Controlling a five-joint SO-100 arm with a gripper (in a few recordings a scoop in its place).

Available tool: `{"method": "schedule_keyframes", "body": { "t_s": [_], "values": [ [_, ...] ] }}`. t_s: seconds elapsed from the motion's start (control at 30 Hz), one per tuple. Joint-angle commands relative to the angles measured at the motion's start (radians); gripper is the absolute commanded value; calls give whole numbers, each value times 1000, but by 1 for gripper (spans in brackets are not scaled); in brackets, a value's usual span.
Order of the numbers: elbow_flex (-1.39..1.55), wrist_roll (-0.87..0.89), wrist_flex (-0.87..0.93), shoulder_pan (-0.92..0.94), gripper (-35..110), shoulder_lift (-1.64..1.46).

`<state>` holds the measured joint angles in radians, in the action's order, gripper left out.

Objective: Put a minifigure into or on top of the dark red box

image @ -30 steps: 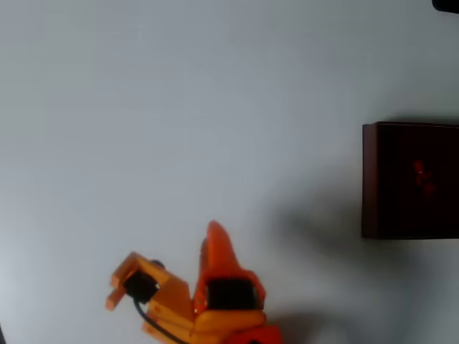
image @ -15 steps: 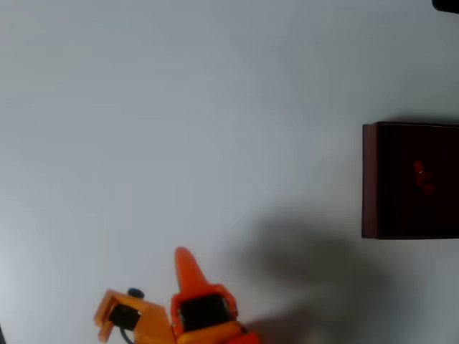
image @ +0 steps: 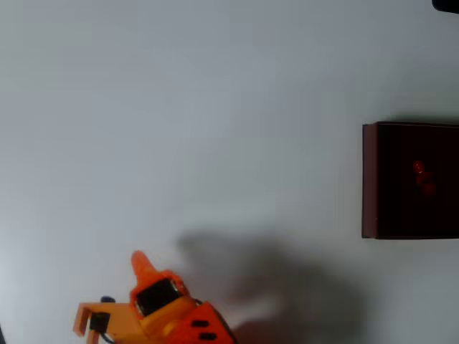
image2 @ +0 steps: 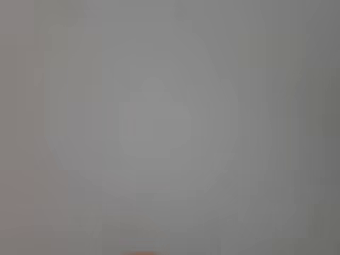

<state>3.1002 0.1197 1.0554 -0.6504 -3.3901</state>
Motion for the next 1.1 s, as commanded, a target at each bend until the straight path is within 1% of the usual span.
{"method": "schedule_keyframes", "body": {
  "t_s": [0.0, 0.13, 0.23, 0.5, 0.73, 0.83, 1.0, 1.07],
  "values": [
    [-9, -8, 48, -44, 0, -21],
    [-51, -26, 189, -49, 0, -21],
    [-75, -6, 291, -63, 0, -21],
    [-77, -14, 298, -91, 0, -21],
    [-77, -20, 296, -97, 3, -21],
    [-78, -9, 296, -94, 2, -21],
    [-77, 54, 301, -80, 0, -21],
    [-72, 152, 296, -26, 0, -20]
  ]
}}
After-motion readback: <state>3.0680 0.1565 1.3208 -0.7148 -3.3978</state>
